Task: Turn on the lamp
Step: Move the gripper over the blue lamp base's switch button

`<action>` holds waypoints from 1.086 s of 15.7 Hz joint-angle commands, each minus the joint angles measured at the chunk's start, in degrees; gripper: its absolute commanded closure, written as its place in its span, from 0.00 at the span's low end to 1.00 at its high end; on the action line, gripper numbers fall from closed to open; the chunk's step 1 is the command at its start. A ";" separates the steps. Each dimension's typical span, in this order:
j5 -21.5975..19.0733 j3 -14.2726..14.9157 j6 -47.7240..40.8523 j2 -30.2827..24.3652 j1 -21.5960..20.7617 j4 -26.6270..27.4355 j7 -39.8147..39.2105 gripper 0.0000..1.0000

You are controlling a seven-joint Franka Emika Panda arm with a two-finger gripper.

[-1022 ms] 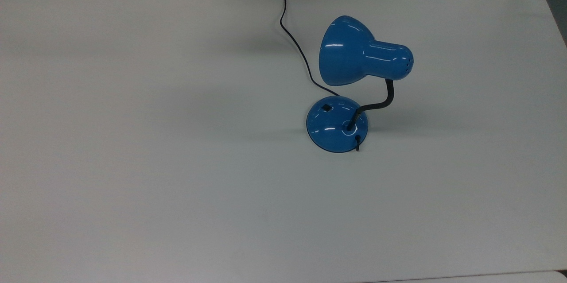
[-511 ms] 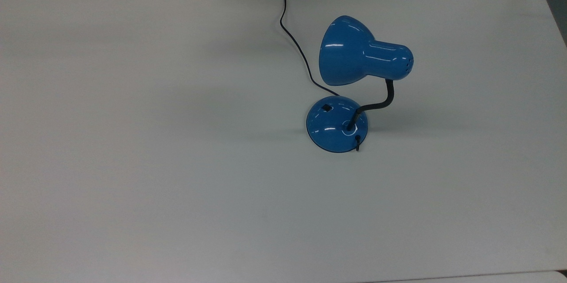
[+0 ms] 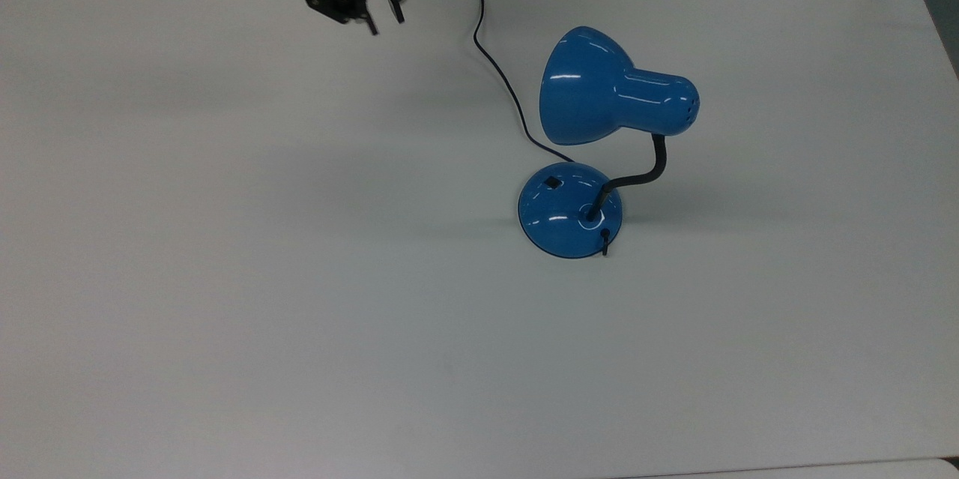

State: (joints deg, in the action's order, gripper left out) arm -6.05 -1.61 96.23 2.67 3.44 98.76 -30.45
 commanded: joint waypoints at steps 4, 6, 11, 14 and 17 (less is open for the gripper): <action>-3.18 -6.29 17.04 2.07 -0.80 10.13 18.28 1.00; -3.18 -8.66 20.30 4.97 -1.33 10.14 26.46 1.00; -3.18 -10.78 27.42 9.80 -3.17 10.22 35.97 1.00; -3.18 -10.86 33.39 13.23 -4.23 10.05 42.56 1.00; -4.22 -11.48 36.56 15.17 -4.85 9.78 45.12 1.00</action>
State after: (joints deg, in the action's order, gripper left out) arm -8.59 -12.73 129.22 16.40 -0.60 108.57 11.13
